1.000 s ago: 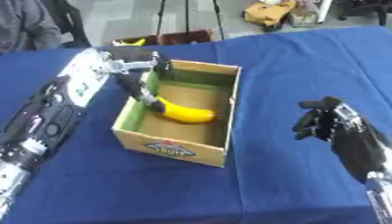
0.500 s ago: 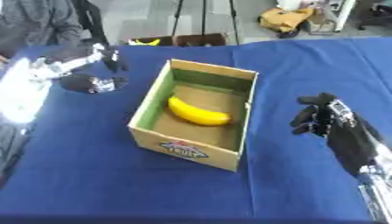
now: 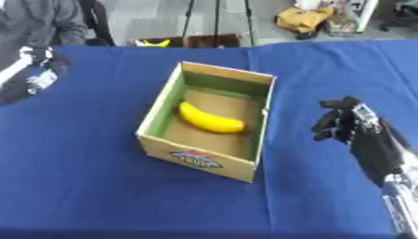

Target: Pick up objects on the table and place them in the box.

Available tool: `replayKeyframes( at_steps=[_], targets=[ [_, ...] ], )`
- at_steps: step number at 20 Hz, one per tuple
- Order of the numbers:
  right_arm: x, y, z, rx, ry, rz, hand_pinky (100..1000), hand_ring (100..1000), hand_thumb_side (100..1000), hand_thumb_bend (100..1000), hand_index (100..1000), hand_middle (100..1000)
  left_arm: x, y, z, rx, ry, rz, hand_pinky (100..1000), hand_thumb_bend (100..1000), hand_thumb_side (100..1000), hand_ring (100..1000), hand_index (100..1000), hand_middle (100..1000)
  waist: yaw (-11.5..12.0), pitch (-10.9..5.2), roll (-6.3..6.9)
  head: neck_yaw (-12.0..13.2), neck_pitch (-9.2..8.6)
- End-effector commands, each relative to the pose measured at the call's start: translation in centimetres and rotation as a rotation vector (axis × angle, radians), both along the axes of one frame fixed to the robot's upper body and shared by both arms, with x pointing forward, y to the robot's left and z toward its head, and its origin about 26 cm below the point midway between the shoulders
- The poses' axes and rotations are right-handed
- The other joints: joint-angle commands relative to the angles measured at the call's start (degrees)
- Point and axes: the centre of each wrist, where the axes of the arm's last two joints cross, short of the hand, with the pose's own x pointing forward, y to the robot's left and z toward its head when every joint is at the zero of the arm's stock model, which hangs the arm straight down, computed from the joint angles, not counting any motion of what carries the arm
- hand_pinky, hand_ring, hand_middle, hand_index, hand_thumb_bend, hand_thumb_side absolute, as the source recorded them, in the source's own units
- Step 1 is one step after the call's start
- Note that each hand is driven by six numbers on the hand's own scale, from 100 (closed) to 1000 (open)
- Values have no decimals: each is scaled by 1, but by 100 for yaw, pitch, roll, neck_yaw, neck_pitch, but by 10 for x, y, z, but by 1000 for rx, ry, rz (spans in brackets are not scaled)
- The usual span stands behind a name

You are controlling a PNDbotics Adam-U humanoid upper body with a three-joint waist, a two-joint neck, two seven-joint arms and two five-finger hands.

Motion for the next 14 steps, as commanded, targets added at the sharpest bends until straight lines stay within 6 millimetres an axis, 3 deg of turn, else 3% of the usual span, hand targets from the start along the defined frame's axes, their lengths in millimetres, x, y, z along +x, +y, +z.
replayKeyframes(
  at_steps=[1, 14],
  targets=[
    [1, 0, 10, -11, -30, 10, 581, 608, 880, 100, 786, 522, -14, 1, 11, -57, -50, 38, 649, 132, 942, 611, 765, 654, -22, -89, -5, 48, 29],
    [2, -1, 9, -4, -30, 1, 581, 608, 887, 100, 786, 523, -19, -15, 1, -346, -79, 106, 638, 144, 971, 605, 767, 651, -45, -84, -2, 23, 29]
  ],
)
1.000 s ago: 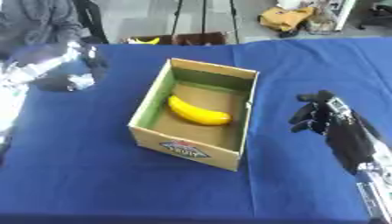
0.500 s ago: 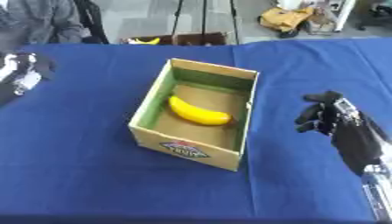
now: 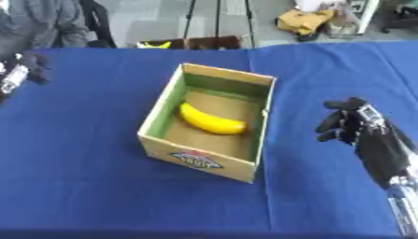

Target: Pick up objects on the table and place them in the box.

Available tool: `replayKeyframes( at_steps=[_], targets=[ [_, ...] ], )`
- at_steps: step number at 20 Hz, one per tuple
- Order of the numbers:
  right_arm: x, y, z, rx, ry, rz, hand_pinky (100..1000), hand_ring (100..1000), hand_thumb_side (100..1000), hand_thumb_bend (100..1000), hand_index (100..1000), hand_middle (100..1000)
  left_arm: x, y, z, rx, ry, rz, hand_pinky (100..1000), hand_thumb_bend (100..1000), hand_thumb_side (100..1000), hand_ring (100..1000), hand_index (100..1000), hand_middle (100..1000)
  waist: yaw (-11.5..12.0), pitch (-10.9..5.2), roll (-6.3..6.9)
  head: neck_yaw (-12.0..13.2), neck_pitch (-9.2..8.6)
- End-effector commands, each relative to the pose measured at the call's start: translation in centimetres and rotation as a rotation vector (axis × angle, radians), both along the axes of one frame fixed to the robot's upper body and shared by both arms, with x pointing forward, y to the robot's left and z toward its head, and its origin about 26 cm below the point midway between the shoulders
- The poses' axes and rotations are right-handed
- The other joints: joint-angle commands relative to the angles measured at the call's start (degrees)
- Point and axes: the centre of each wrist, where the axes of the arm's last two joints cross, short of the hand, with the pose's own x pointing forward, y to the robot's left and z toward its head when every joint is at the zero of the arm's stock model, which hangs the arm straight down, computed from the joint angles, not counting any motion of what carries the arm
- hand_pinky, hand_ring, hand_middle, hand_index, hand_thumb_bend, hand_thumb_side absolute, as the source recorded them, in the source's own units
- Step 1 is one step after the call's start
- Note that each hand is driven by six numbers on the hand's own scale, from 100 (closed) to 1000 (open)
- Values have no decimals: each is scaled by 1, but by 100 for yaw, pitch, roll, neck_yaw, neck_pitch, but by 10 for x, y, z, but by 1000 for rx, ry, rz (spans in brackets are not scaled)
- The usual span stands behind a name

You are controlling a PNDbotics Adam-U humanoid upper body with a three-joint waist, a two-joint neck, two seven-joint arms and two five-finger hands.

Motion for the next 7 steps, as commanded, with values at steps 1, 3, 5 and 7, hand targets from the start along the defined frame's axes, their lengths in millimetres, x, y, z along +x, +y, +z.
replayKeyframes(
  at_steps=[1, 3, 5, 7],
  targets=[
    [1, -1, 8, -4, -27, 0, 581, 608, 884, 100, 786, 523, 1, 0, 6, -34, -28, 3, 637, 144, 971, 605, 767, 651, 5, -58, -17, 1, 29],
    [1, 0, 9, -5, -30, 6, 581, 607, 883, 100, 786, 523, 2, 0, 5, -57, -29, 5, 636, 144, 974, 604, 770, 652, 0, -56, -22, -7, 29],
    [1, -1, 8, -5, -26, 1, 582, 607, 888, 100, 786, 523, 3, -1, 4, -71, -27, 5, 636, 144, 978, 604, 770, 653, 10, -61, -37, -35, 29],
    [1, 0, 8, -6, -25, 5, 582, 608, 881, 100, 786, 523, 2, 0, 3, -75, -21, 5, 638, 144, 985, 606, 771, 655, 16, -70, -28, -17, 29]
  ],
)
